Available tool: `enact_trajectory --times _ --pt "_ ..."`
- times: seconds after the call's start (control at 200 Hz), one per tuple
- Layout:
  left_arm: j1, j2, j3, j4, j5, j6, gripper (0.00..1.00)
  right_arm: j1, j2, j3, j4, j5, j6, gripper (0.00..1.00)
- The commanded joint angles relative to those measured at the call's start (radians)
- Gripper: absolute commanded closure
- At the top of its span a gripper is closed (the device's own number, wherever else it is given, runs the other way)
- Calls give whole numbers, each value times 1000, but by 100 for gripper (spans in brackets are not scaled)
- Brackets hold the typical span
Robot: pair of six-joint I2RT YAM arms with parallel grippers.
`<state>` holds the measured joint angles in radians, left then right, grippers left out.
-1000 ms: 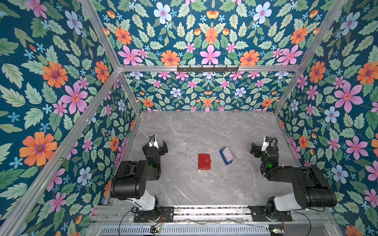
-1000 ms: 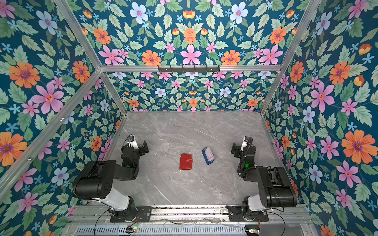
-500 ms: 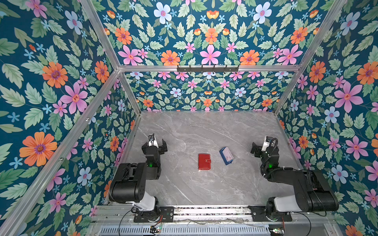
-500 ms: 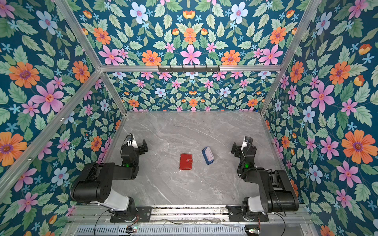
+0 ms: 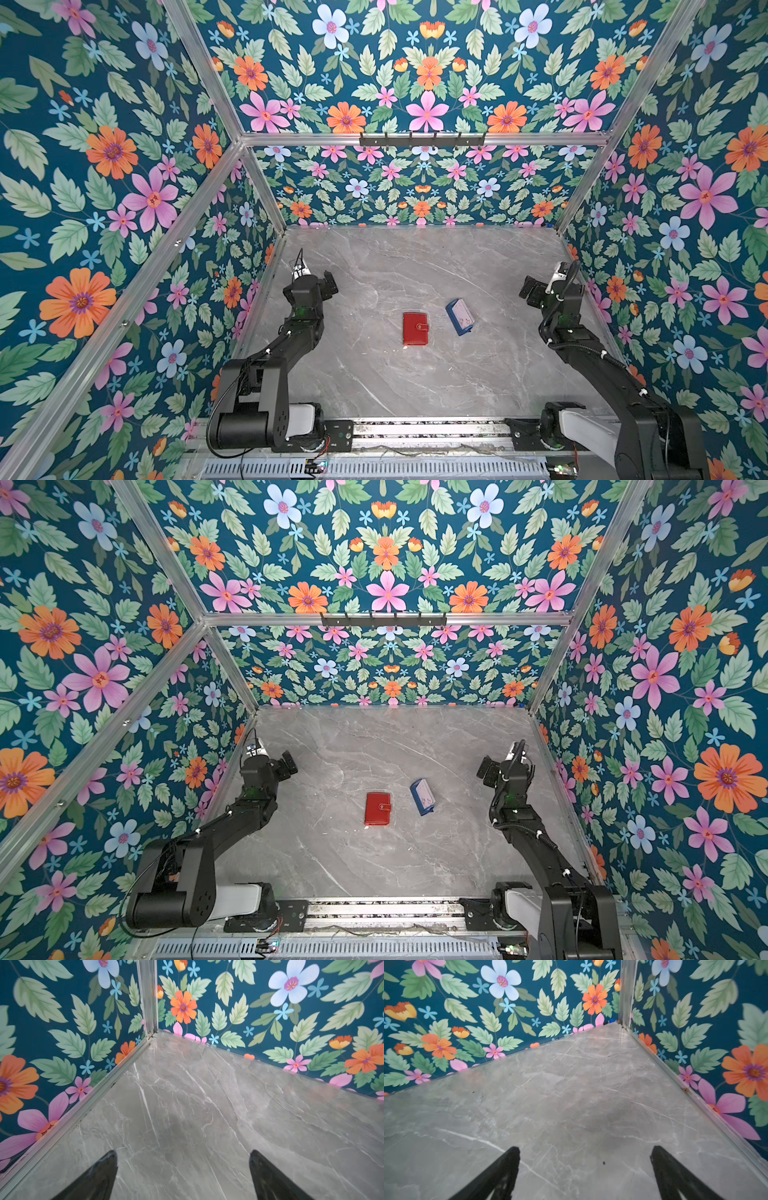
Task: Insert credit cards into a card holder
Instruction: Pick up the card holder from the center of the table.
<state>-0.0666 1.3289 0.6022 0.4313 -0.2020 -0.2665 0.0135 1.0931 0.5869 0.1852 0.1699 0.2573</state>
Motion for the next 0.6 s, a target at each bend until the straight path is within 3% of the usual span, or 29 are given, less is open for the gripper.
enact_trajectory --times 0.0,0.125,0.265,0.465,0.595 --pt "-61 -16 53 -235 99 -43 3 10 15 76 -261 -184 68 1" --pt "-218 10 137 -417 99 -48 5 105 30 147 -380 -277 73 1" --pt "-328 40 153 -465 224 -115 14 252 55 238 -523 -289 78 2" --pt "-419 89 129 -434 365 -240 28 453 135 333 -610 -310 105 17" --pt "-461 123 103 -385 436 -299 34 544 247 403 -632 -362 115 35"
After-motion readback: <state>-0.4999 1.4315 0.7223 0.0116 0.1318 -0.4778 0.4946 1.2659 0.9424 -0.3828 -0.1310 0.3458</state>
